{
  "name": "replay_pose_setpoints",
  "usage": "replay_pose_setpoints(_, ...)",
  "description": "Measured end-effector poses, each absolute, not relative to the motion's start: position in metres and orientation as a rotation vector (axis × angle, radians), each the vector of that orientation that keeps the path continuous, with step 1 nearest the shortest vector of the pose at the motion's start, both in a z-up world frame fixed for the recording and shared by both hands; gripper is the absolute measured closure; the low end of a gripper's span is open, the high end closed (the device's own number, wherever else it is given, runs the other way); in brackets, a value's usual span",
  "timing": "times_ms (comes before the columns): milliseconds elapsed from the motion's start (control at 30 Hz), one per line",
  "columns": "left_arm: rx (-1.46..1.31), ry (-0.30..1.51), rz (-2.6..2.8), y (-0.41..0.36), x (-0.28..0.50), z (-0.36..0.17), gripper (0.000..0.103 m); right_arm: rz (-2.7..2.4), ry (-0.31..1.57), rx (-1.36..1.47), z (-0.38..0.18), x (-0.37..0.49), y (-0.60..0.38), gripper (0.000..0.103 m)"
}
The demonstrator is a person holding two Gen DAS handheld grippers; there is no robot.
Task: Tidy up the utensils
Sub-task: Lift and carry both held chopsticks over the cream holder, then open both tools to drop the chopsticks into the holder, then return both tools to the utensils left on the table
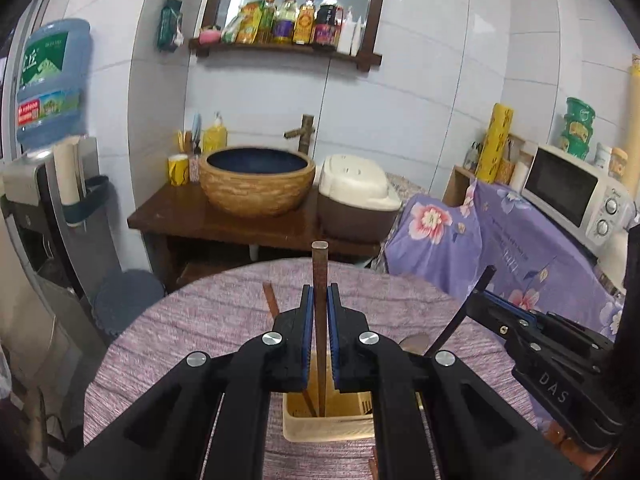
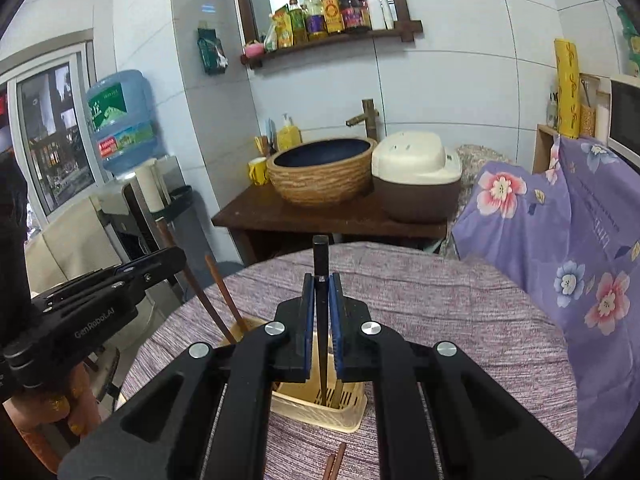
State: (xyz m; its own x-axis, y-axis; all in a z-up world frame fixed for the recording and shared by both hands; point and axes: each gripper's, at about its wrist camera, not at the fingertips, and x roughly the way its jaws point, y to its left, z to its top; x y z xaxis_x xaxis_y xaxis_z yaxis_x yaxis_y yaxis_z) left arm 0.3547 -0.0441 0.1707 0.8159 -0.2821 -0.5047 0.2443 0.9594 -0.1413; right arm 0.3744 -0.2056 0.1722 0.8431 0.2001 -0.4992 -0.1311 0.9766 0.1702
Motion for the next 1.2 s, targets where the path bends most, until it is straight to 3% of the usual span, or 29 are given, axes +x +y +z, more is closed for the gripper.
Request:
replay_pose_setpoints(300, -0.051, 0.584, -0.260, -0.050, 0.356, 0.135, 0.095, 0.178, 0.520, 0.133, 0.148, 0.368, -0.204, 0.092)
replay_pose_setpoints(367, -0.058, 0.579, -0.263, -0.048, 0.353, 0.133, 0.094, 0.166, 0.500, 0.132, 0.149, 0.362, -0.204, 0.080)
replay_pose_setpoints(433, -0.057, 0.581, -0.271, -0.047, 0.349, 0.133, 0.092, 0.160, 0.472, 0.143, 0.150, 0.351, -0.208, 0.053)
replay_pose_setpoints(533, -0.048, 0.557, -0.275, -0.045, 0.334, 0.132, 0.065, 0.139, 0.445, 0.126, 0.149, 0.332, -0.209, 0.052)
replay_pose_setpoints(600, -0.060, 0.531, -0.276, -0.040, 0.320, 0.130, 0.036, 0.136, 0.448, 0.118, 0.146, 0.319, -0.210, 0.051)
replay_pose_setpoints(633, -0.066, 0.516, -0.269, -0.036, 0.311, 0.128, 0.030, 0.124, 0.454, 0.104, 0.142, 0.310, -0.210, 0.048)
replay_pose_setpoints(700, -0.060, 0.492, -0.245, -0.030, 0.294, 0.120, 0.007, 0.101, 0.478, 0.064, 0.131, 0.297, -0.209, 0.047)
replay_pose_setpoints(733, -0.046, 0.489, -0.230, -0.027, 0.285, 0.112, 0.005, 0.090, 0.502, 0.039, 0.121, 0.289, -0.208, 0.045)
replay_pose_setpoints(1033, 0.121, 0.729, -0.117, -0.023, 0.236, 0.013, 0.005, 0.071, 0.803, 0.043, 0.011, 0.245, -0.204, 0.042)
replay_pose_setpoints(1200, 0.133, 0.751, -0.114, -0.021, 0.213, -0.004, 0.005, 0.069, 0.879, 0.041, -0.017, 0.227, -0.200, 0.046)
